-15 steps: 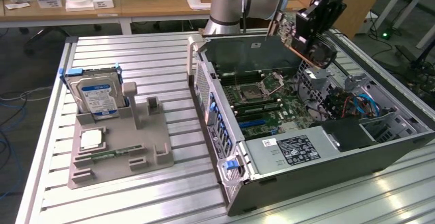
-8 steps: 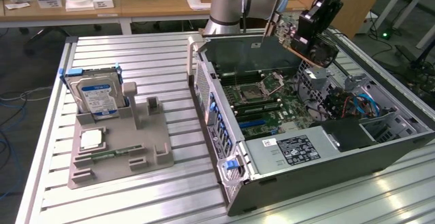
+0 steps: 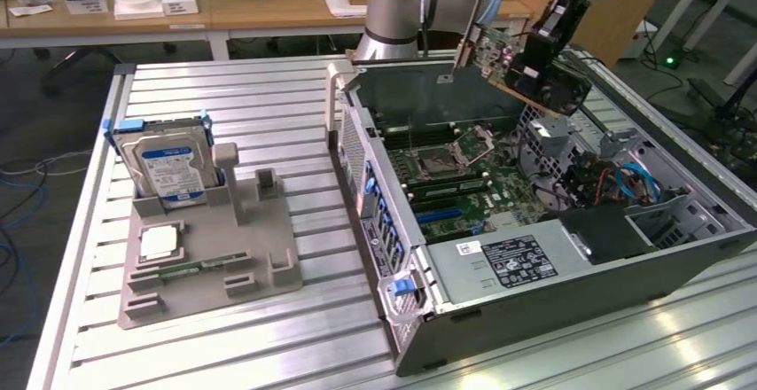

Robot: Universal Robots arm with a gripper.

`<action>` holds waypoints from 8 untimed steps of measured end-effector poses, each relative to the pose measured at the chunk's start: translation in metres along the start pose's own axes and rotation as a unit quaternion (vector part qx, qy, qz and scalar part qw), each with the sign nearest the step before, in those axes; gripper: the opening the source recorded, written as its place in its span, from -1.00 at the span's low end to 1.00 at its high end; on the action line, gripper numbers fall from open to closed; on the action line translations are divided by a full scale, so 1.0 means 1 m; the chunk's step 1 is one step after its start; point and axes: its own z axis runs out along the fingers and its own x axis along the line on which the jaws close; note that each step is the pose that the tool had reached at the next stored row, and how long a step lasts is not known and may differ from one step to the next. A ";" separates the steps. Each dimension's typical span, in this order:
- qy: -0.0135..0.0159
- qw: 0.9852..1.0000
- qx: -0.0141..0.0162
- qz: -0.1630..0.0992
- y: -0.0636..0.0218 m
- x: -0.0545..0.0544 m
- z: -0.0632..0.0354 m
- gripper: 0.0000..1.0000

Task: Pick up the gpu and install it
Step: 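Insert the gpu into the slot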

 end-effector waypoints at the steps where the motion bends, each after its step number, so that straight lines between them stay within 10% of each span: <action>1: 0.000 1.000 0.000 -0.010 0.0000 0.000 0.0000 -0.43; 8: 0.003 0.997 0.000 -0.073 0.0000 0.000 0.0003 -0.43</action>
